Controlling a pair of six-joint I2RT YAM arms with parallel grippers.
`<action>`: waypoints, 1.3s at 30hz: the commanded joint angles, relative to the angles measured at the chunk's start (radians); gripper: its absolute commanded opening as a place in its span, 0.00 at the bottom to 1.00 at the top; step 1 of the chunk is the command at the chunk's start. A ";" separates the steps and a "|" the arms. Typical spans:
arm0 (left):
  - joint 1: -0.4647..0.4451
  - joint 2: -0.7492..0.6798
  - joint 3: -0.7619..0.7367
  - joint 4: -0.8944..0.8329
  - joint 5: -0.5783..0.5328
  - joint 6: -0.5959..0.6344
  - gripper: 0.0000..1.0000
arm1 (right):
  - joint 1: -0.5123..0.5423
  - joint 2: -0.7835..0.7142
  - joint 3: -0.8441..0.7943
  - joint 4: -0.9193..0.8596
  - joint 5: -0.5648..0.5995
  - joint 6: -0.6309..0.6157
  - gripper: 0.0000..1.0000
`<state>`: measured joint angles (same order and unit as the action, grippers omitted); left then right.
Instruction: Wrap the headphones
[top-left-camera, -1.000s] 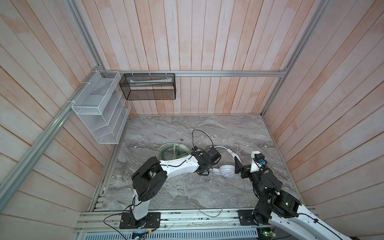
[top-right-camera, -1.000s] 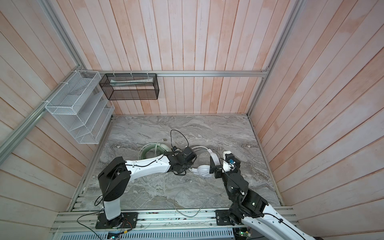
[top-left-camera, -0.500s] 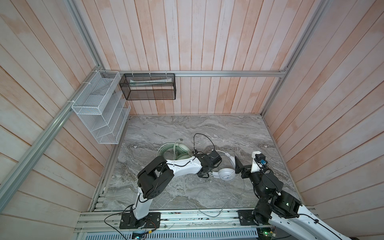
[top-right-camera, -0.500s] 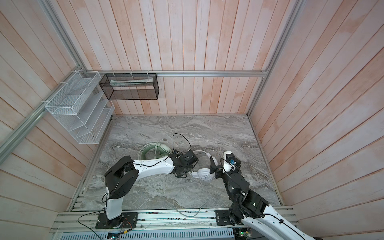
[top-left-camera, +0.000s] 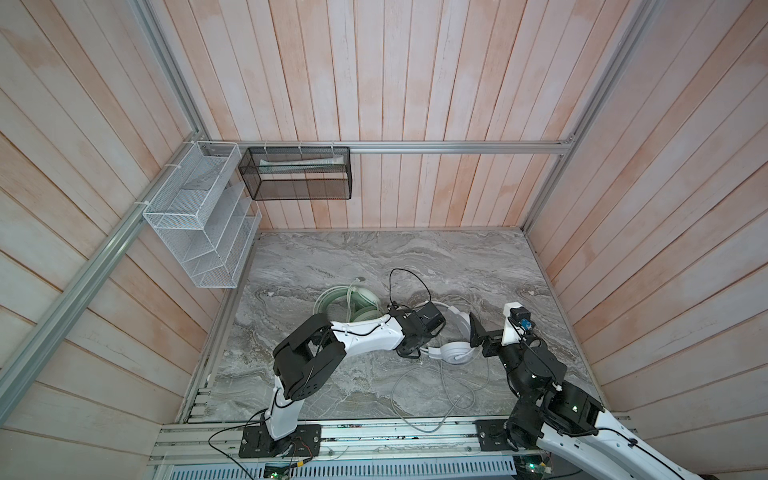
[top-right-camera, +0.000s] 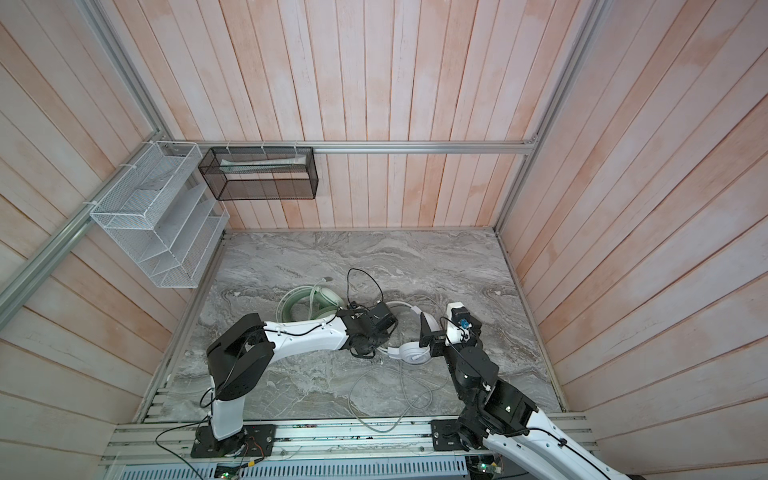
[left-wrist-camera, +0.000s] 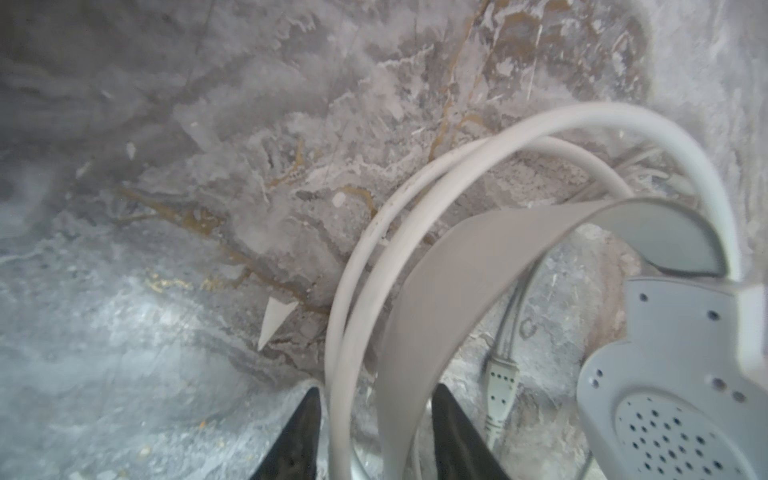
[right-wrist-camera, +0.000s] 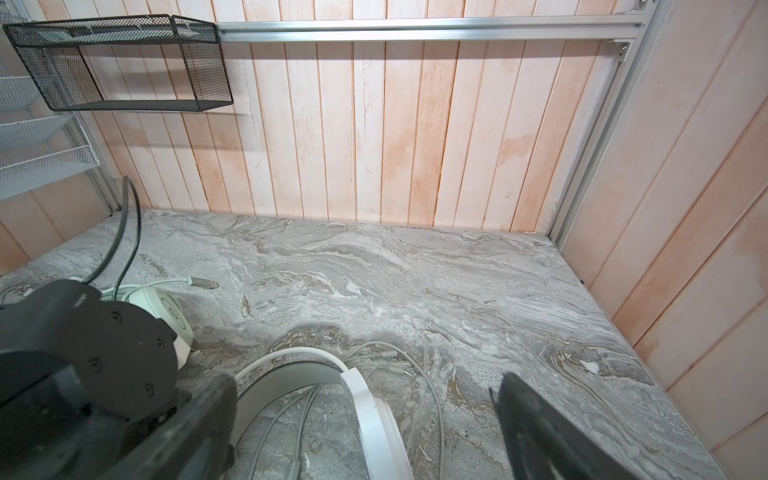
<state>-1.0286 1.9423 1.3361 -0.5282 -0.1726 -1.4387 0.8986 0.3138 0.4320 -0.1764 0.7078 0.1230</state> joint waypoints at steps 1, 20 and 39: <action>-0.005 -0.105 0.018 0.003 0.013 0.078 0.78 | -0.002 -0.002 0.017 0.008 -0.005 -0.011 0.99; 0.227 0.038 0.235 -0.071 0.249 1.037 0.96 | -0.003 0.009 0.017 0.006 0.001 -0.011 0.99; 0.175 0.193 0.264 -0.105 0.065 1.004 0.88 | -0.003 0.011 0.016 0.010 -0.008 -0.013 0.99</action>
<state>-0.8513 2.1208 1.5745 -0.6182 -0.0628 -0.4309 0.8986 0.3233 0.4320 -0.1764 0.7055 0.1230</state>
